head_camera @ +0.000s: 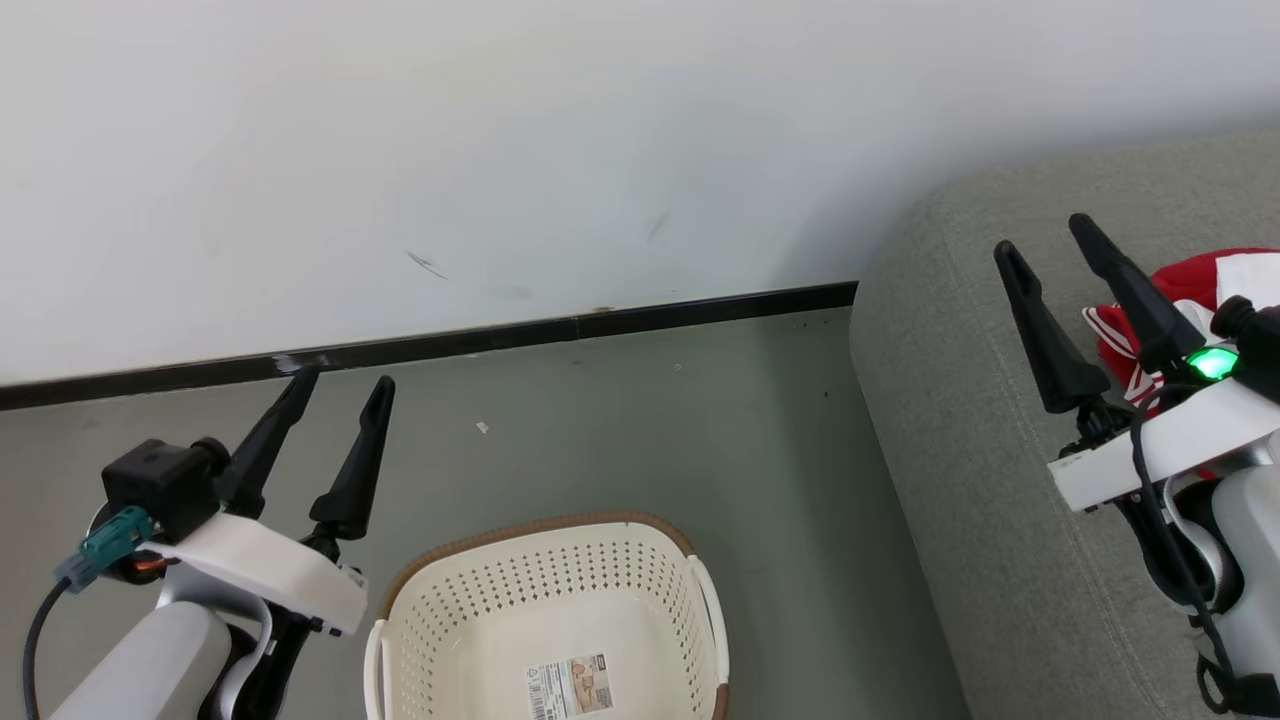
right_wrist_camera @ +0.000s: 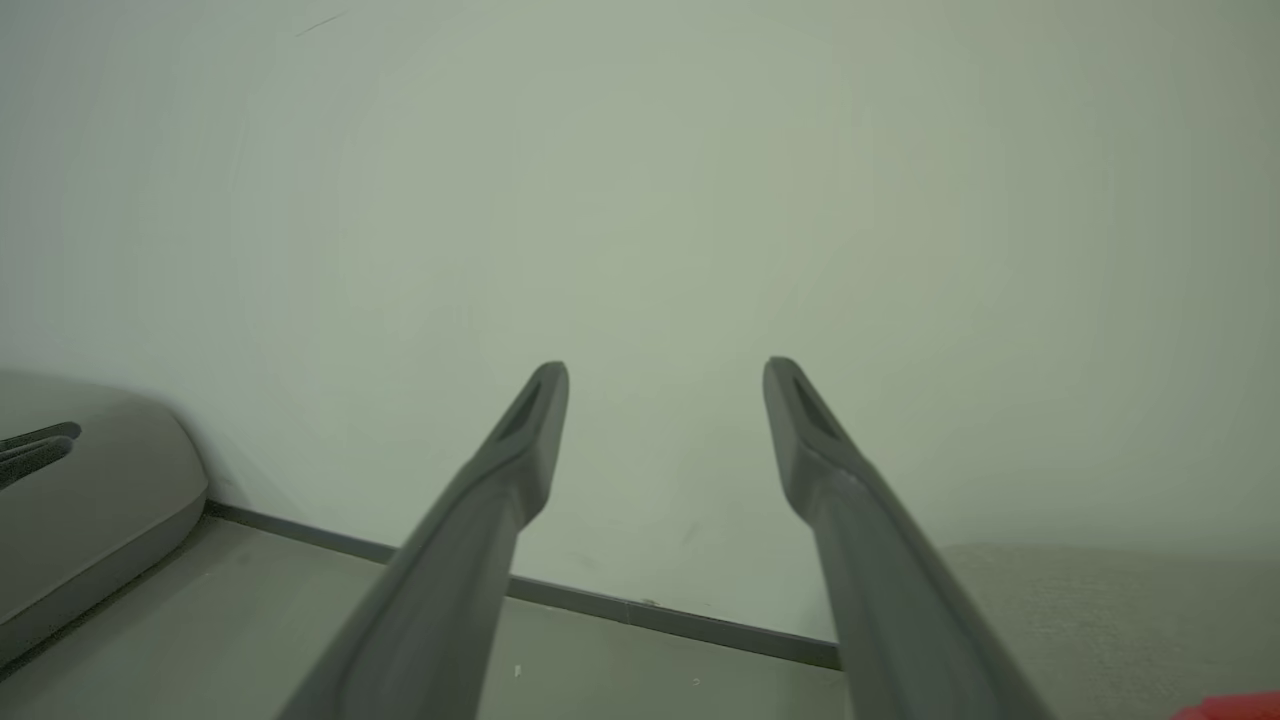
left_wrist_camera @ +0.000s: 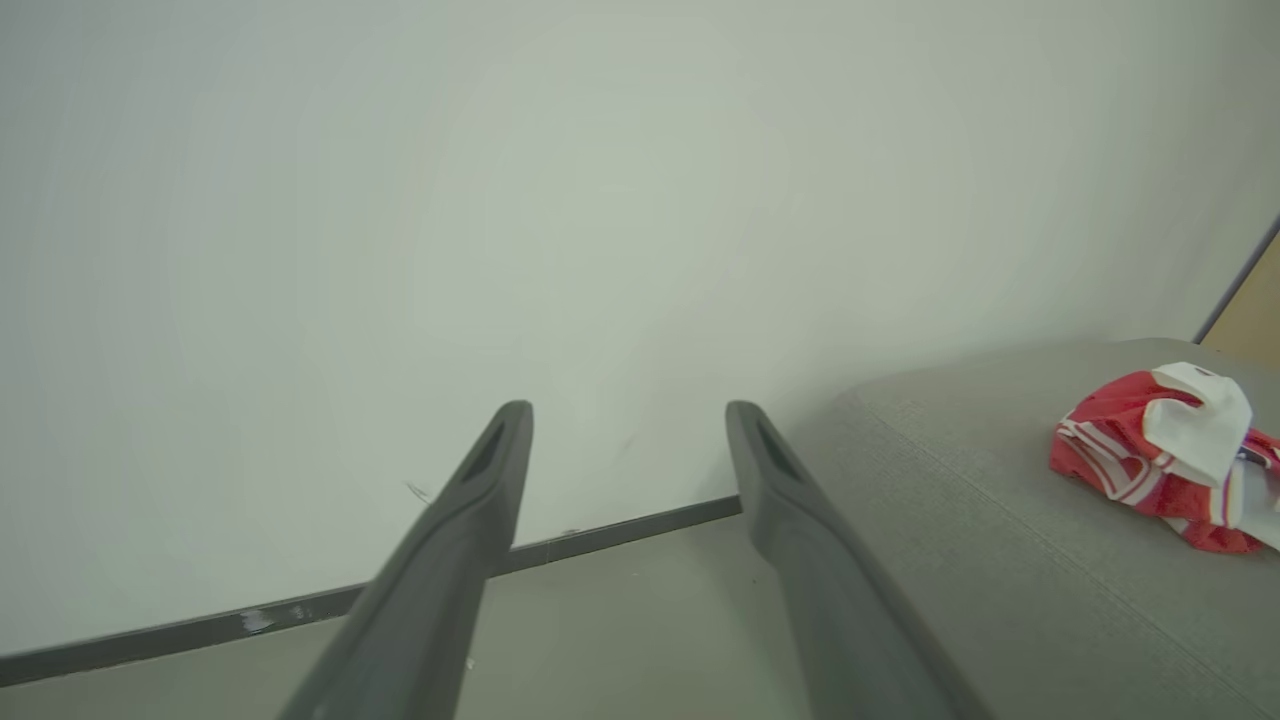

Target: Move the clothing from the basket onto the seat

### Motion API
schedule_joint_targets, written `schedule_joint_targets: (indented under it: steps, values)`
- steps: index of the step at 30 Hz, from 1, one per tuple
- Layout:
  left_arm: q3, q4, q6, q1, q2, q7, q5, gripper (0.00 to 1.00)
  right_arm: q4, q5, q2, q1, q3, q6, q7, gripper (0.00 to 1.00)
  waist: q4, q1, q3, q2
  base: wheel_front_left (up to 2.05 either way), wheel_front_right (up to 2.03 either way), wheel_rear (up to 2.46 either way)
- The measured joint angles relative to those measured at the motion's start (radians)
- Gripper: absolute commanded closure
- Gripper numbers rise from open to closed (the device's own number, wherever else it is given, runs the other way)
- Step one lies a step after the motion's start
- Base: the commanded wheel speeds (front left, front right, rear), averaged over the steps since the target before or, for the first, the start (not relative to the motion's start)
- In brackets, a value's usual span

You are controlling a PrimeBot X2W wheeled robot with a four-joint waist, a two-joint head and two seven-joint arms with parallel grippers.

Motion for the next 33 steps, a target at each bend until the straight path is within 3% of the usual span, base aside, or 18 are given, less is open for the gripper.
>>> schedule_joint_targets:
  steps: [13, 25, 33]
  values:
    - [0.087, 0.037, 0.031, 0.108, -0.013, -0.007, -0.012, 0.0, -0.003, -0.027, 0.067, 0.122, -0.033, 0.0, 0.0, 0.0, 0.067, 0.0, -0.045, 0.0, 0.0, 0.0, 0.0]
    - [0.226, 0.015, 0.044, 0.198, -0.084, -0.01, 0.04, 0.0, -0.015, -0.088, 0.141, 0.284, -0.104, 0.0, 0.0, 0.0, 0.115, 0.0, -0.082, 0.0, 0.0, 0.0, 0.0]
    - [0.306, 0.009, 0.044, 0.272, -0.115, -0.01, 0.084, 0.0, -0.045, -0.114, 0.204, 0.362, -0.095, 0.0, 0.0, 0.0, 0.114, 0.0, -0.098, 0.0, 0.0, 0.0, 0.0]
